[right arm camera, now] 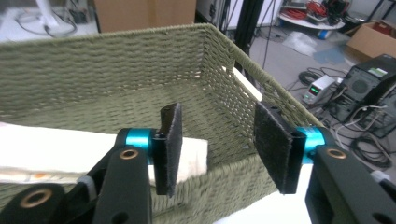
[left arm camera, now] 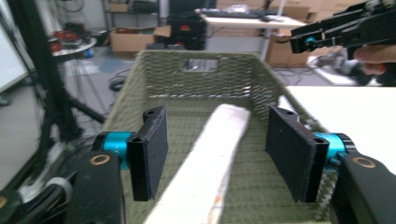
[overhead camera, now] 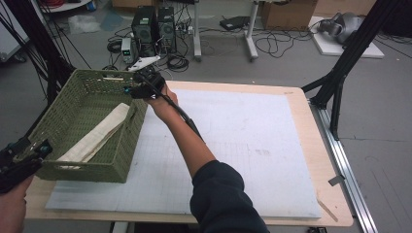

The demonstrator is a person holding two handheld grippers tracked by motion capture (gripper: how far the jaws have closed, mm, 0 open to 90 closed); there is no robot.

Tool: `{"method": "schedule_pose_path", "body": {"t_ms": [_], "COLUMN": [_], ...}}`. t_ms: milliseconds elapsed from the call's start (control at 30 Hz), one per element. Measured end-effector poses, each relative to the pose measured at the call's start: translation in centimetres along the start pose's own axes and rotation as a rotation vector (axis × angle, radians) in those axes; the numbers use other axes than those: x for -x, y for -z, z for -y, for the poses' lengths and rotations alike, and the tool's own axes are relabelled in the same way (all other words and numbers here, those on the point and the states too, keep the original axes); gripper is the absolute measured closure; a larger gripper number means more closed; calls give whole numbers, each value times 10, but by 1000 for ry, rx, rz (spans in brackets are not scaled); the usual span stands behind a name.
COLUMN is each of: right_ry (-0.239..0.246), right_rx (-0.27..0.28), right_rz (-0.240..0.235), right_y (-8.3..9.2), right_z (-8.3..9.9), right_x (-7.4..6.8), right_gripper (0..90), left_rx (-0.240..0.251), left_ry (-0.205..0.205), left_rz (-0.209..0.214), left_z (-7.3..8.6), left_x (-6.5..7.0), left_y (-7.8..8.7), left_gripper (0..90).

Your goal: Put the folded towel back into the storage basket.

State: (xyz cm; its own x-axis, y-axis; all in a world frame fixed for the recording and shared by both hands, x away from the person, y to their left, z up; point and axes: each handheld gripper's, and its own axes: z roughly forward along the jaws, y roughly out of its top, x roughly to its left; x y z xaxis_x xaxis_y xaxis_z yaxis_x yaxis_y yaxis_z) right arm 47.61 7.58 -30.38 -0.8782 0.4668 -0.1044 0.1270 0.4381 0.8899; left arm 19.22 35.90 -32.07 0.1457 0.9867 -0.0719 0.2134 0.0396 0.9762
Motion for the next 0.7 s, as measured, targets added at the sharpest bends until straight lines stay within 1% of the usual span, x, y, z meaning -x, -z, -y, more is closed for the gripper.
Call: {"method": "schedule_pose_path", "body": {"t_ms": [33, 67, 200, 300, 367, 433, 500, 600, 700], "right_ry": [-3, -6, -37, -63, -76, -80, -90, -108, -125], "right_rx": [5, 10, 25, 34, 33, 35, 31, 21, 21], "right_rz": [3, -3, -17, -15, -7, -2, 5, 17, 32], "right_y": [5, 11, 33, 49, 59, 69, 79, 94, 110], "right_z": [1, 3, 12, 19, 24, 30, 37, 48, 62], "right_x": [1, 3, 10, 16, 20, 24, 28, 33, 39], "right_gripper": [487, 478, 407, 342, 299, 287, 265, 228, 205], "left_rx": [7, 13, 30, 24, 16, 2, -6, -2, -7], "left_ry": [8, 15, 44, 54, 47, 29, 23, 23, 7], "left_rz": [19, 41, 141, 182, 189, 213, 234, 275, 318], "left_z": [0, -1, -1, -2, -2, -3, -2, -2, -2], "left_x": [3, 6, 19, 29, 38, 45, 53, 64, 76], "left_y": [-1, -3, -12, -21, -27, -33, -38, -45, -52], "left_gripper": [373, 365, 329, 258, 186, 181, 182, 187, 187]}}
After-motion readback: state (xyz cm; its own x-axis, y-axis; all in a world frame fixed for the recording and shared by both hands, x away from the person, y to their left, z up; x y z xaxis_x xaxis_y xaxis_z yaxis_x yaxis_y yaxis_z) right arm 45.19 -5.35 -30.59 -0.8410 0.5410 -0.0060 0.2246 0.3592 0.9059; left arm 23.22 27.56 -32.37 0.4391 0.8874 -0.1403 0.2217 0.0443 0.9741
